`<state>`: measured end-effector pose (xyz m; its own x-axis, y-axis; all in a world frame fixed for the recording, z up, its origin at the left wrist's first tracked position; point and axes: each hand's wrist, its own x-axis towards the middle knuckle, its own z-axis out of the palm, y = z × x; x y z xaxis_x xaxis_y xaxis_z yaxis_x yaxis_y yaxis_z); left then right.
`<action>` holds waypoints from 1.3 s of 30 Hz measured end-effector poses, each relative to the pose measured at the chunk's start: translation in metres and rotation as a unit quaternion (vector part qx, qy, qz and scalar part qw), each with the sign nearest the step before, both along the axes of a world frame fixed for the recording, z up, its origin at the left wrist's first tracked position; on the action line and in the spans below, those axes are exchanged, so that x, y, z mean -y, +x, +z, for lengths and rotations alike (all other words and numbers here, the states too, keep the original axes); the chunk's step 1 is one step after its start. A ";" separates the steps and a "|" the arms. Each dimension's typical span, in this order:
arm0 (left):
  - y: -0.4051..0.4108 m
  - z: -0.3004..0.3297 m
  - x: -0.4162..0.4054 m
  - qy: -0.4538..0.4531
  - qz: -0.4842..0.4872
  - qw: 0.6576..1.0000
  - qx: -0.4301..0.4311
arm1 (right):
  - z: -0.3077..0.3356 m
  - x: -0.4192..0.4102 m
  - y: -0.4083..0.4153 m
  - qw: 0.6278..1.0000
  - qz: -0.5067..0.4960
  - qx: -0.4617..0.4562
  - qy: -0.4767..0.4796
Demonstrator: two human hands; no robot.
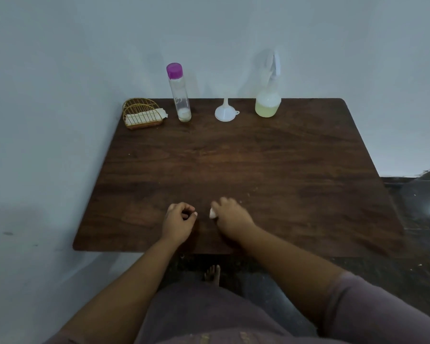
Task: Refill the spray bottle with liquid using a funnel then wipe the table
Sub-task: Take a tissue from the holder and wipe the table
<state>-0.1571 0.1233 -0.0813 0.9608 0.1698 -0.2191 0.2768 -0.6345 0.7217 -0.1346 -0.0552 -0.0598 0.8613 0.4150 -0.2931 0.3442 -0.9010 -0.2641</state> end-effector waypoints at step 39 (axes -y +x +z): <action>-0.033 -0.010 0.019 -0.117 0.071 0.990 -0.043 | -0.012 0.093 0.068 0.949 -0.300 -0.017 0.093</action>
